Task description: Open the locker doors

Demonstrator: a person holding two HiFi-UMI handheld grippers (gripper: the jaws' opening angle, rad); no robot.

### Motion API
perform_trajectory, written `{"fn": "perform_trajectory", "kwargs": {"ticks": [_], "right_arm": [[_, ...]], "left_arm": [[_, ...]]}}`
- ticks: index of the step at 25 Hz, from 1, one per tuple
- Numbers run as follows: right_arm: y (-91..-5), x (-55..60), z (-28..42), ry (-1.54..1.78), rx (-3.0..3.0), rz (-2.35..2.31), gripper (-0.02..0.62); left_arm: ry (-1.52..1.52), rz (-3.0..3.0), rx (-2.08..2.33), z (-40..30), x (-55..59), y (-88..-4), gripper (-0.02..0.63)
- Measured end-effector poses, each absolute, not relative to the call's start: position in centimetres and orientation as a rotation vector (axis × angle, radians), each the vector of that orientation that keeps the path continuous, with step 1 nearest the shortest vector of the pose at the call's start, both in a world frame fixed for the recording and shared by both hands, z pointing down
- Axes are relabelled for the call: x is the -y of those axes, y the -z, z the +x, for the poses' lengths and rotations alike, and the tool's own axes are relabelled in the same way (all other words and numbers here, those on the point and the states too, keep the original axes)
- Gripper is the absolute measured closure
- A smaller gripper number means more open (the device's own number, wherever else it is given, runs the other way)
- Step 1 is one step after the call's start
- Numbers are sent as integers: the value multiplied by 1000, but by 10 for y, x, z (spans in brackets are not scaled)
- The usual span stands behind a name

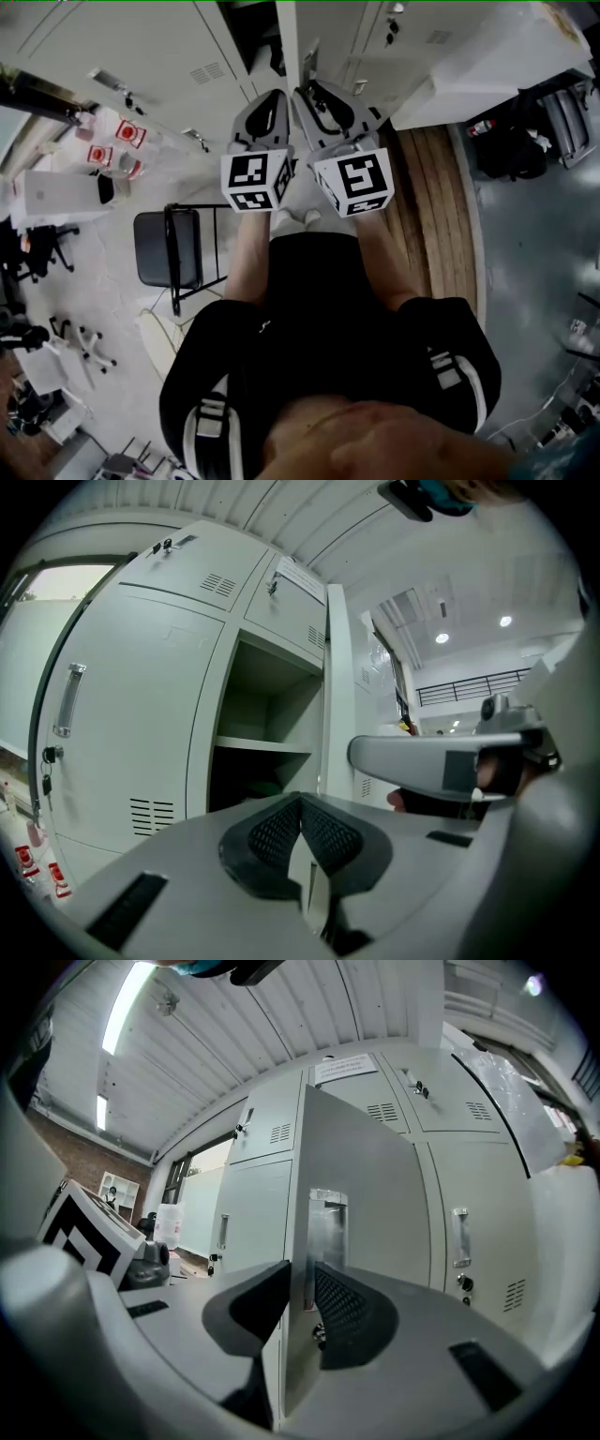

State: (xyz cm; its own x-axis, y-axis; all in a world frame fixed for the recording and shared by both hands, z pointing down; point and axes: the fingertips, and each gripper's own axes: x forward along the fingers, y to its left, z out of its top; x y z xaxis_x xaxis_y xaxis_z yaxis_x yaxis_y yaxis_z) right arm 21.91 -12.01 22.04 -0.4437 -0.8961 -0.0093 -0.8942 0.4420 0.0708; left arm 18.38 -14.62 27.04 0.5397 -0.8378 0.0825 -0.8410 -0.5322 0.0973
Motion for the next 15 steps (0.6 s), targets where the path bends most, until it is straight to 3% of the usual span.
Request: {"fn": "perform_trajectory", "kwargs": {"ticks": [5,15], "right_arm": [[-221,107,228,108,2636,1650,539],[-220,87,262,52,2686,1656,548]], "left_arm": [[-51,2670,1408,201,136,-271,597],[-41,2717,1355,237,118,-260,597]]}}
